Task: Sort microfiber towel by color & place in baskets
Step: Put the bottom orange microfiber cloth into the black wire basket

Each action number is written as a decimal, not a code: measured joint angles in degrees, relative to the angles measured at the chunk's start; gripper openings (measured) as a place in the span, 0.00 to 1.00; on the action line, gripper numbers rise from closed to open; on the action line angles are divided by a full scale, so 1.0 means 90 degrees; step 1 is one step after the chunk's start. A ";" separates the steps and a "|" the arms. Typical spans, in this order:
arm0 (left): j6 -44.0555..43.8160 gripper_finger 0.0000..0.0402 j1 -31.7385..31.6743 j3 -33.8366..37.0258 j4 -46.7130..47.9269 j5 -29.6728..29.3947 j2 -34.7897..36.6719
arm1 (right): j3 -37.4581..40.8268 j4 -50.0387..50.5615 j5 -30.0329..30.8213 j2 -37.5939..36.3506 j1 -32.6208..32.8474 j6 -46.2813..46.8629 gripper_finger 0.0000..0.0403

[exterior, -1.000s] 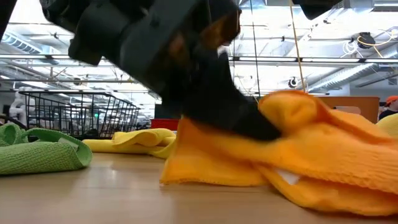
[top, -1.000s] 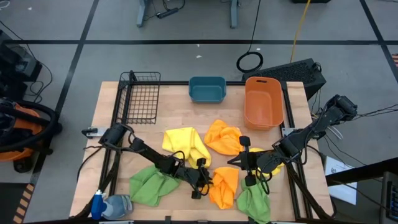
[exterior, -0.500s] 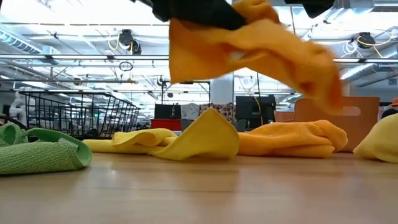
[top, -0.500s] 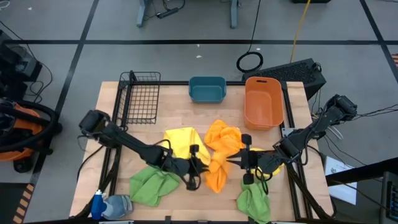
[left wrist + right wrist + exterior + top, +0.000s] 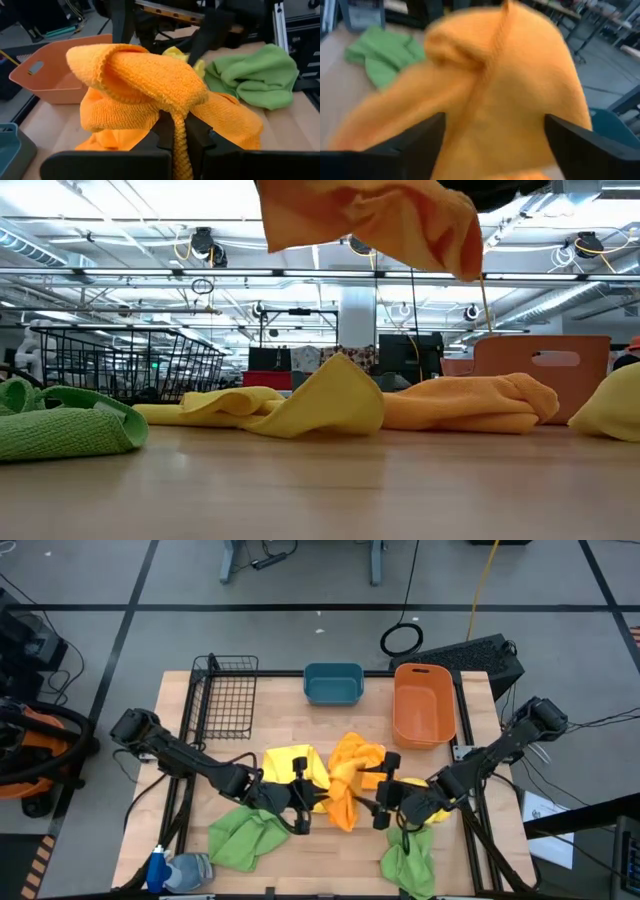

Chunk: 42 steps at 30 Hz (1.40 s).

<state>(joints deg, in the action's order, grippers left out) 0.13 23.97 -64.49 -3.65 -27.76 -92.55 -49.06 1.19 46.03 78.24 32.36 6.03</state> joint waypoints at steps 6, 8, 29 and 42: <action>0.0172 0.04 0.0000 0.0000 -0.0067 -0.0054 0.0000 | -0.0002 -0.0947 -0.0952 0.0405 -0.0406 -0.0438 0.98; 0.0260 0.04 0.0000 0.0000 -0.0067 -0.0071 0.0000 | -0.0002 -0.1195 -0.1098 0.0473 -0.0555 -0.0561 0.97; 0.0356 0.47 0.0411 0.0000 -0.0602 0.0212 0.0000 | -0.0002 -0.1589 -0.2318 0.0575 -0.1063 -0.0703 0.06; 0.0361 0.67 0.1512 -0.0005 -0.0450 -0.1654 0.0737 | -0.0002 -0.1115 -0.2279 0.0542 -0.1058 -0.0856 0.04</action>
<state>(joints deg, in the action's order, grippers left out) 3.38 37.57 -64.53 -7.70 -42.65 -85.92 -49.08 -8.84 25.52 83.11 22.83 -1.67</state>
